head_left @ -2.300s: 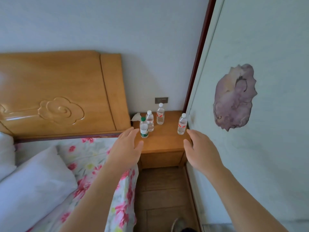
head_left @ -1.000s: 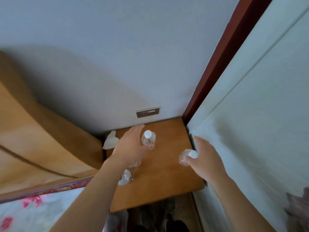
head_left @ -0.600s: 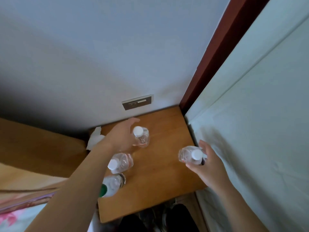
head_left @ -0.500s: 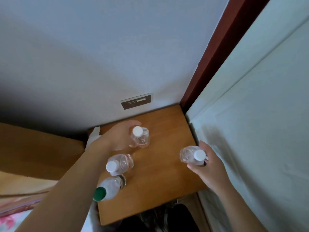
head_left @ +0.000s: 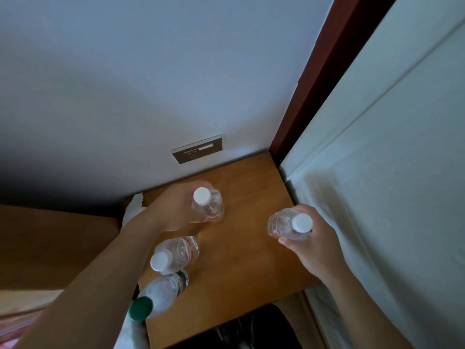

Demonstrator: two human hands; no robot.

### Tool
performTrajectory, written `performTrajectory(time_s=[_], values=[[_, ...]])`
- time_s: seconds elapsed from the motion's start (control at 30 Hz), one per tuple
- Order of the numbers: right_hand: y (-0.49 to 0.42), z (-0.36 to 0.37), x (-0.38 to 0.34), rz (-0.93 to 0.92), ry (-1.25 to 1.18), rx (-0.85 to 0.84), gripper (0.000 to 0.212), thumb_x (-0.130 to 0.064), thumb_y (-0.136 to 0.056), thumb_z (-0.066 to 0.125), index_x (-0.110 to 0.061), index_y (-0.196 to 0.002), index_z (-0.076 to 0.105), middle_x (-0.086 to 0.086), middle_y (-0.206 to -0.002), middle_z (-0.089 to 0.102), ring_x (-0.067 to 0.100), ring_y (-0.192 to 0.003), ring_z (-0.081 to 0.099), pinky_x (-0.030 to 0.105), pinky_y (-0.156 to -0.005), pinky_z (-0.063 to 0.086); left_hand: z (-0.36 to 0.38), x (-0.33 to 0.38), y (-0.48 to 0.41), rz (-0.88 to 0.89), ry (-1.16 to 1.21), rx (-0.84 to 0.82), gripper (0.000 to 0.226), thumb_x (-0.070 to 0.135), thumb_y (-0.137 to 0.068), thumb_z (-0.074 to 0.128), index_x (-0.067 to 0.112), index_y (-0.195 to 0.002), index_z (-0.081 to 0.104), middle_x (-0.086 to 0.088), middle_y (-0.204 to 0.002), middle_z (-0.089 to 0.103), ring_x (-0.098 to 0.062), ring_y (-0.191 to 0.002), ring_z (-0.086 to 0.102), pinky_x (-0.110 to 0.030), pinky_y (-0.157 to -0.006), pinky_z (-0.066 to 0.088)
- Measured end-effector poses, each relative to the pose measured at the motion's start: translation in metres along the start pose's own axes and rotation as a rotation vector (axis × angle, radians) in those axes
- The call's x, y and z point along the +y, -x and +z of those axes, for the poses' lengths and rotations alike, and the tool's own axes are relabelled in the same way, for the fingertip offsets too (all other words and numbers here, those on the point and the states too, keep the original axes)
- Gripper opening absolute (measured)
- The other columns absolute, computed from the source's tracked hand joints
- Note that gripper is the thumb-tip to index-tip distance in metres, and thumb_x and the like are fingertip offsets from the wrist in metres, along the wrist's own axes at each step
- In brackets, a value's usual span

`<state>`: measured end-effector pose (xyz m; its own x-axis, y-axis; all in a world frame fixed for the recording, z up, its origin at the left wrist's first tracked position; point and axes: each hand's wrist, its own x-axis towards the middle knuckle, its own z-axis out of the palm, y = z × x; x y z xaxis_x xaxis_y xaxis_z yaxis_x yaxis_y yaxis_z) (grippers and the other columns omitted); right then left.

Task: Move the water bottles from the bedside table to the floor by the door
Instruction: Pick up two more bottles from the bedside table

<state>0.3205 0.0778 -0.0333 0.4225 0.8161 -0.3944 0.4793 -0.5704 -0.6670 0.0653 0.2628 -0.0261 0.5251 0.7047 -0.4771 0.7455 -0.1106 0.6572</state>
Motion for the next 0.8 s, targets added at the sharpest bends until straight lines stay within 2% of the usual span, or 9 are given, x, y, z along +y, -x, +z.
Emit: performTrajectory(time_s=[0.17,0.27,0.33,0.4,0.47,0.53,0.67,0.8], values=[[0.001,-0.009,-0.025,-0.044,0.018,0.011,0.064,-0.028,-0.070,0.086,-0.039,-0.122,0.052,-0.020,-0.117,0.059,0.010,-0.104,0.060,0.034,-0.092,0.052,-0.012,0.012,0.011,0.056,0.023,0.067,0.062,0.018,-0.064,0.092,0.053,-0.105,0.061,0.034,-0.105,0.065,0.013,-0.101,0.059,-0.017,-0.083,0.046],[0.009,-0.018,-0.046,-0.073,0.007,0.014,0.061,-0.026,-0.070,0.086,-0.039,-0.119,0.052,-0.019,-0.114,0.060,0.010,-0.105,0.060,0.036,-0.093,0.053,-0.028,0.029,0.027,0.080,0.012,0.106,0.063,0.022,-0.064,0.091,0.047,-0.114,0.063,0.027,-0.110,0.066,0.006,-0.104,0.060,-0.024,-0.090,0.048],[0.019,-0.026,-0.063,-0.095,-0.004,0.018,0.061,-0.027,-0.070,0.086,-0.037,-0.120,0.052,-0.017,-0.115,0.061,0.009,-0.108,0.058,0.038,-0.095,0.053,-0.041,0.045,0.044,0.079,0.014,0.138,0.061,0.022,-0.064,0.091,0.044,-0.114,0.063,0.026,-0.106,0.067,0.006,-0.100,0.060,-0.019,-0.086,0.047],[0.031,-0.037,-0.082,-0.107,-0.029,0.024,0.064,-0.028,-0.069,0.086,-0.035,-0.123,0.052,-0.015,-0.118,0.061,0.009,-0.111,0.057,0.039,-0.097,0.052,-0.056,0.063,0.064,0.071,0.033,0.179,0.060,0.019,-0.064,0.091,0.043,-0.111,0.063,0.028,-0.099,0.067,0.013,-0.094,0.059,-0.008,-0.075,0.042],[0.045,-0.050,-0.104,-0.134,-0.042,0.038,0.067,-0.030,-0.069,0.087,-0.036,-0.124,0.050,-0.016,-0.117,0.059,0.008,-0.110,0.056,0.035,-0.096,0.051,-0.071,0.081,0.088,0.065,0.039,0.216,0.061,0.022,-0.063,0.090,0.045,-0.111,0.061,0.029,-0.097,0.066,0.016,-0.090,0.058,-0.005,-0.071,0.041],[0.060,-0.063,-0.127,-0.182,-0.037,0.059,0.067,-0.033,-0.068,0.087,-0.039,-0.121,0.047,-0.021,-0.111,0.056,0.005,-0.103,0.056,0.028,-0.093,0.050,-0.083,0.100,0.115,0.065,0.050,0.265,0.057,0.028,-0.065,0.090,0.047,-0.109,0.059,0.029,-0.096,0.066,0.012,-0.090,0.060,-0.010,-0.073,0.044],[0.095,-0.092,-0.177,-0.289,-0.042,0.097,0.065,-0.040,-0.067,0.087,-0.049,-0.111,0.040,-0.034,-0.099,0.048,-0.005,-0.094,0.053,0.013,-0.082,0.042,-0.102,0.134,0.171,0.100,0.094,0.393,0.055,0.036,-0.069,0.088,0.046,-0.111,0.055,0.028,-0.097,0.064,0.004,-0.092,0.062,-0.011,-0.071,0.047],[0.130,-0.118,-0.221,-0.426,-0.066,0.069,0.065,-0.041,-0.065,0.088,-0.054,-0.109,0.042,-0.033,-0.104,0.053,-0.004,-0.098,0.055,0.014,-0.083,0.046,-0.119,0.155,0.220,0.127,0.164,0.532,0.054,0.039,-0.069,0.087,0.039,-0.115,0.058,0.024,-0.097,0.065,0.000,-0.091,0.064,-0.017,-0.074,0.053]])
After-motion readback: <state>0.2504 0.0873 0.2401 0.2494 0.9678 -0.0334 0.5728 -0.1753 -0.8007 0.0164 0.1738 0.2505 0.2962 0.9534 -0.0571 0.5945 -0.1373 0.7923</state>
